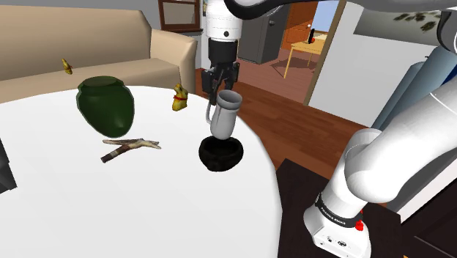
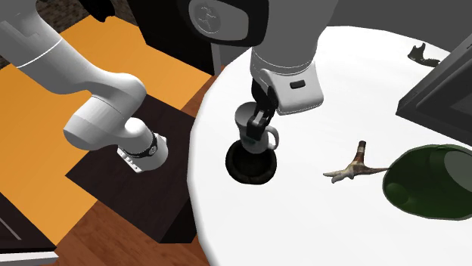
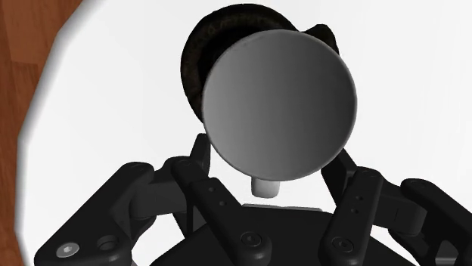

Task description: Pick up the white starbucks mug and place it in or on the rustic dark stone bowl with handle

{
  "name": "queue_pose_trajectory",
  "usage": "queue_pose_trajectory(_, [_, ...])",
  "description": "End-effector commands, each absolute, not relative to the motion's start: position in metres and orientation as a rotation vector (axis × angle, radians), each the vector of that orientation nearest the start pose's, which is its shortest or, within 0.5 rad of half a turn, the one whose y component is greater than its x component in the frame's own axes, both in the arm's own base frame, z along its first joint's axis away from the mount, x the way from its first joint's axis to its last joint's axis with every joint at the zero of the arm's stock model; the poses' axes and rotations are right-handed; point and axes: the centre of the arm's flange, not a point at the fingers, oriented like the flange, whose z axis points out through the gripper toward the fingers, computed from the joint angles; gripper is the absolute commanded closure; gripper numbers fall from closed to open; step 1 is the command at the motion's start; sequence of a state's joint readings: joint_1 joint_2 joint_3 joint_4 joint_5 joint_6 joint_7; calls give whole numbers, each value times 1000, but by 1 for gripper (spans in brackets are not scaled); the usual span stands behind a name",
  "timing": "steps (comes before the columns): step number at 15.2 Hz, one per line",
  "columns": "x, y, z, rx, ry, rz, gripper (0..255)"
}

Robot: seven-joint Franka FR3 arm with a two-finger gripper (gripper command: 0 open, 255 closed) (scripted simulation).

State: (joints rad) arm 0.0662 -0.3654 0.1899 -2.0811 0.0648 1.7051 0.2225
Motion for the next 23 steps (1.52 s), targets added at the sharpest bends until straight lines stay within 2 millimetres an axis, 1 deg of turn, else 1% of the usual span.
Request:
queue_pose_trajectory(1, [426,129,562,-3148,-18,22,255])
queue_pose_trajectory(9, [426,129,519,-3148,-18,22,255])
queue_pose_trajectory(10, [426,129,510,-3148,-18,22,255])
queue_pose_trajectory(18, [426,129,510,-3148,-18,22,255])
queue_pose_trajectory(19, [426,129,510,-3148,-18,22,0])
queue_pose_trajectory(23, [426,129,510,-3148,-18,22,0])
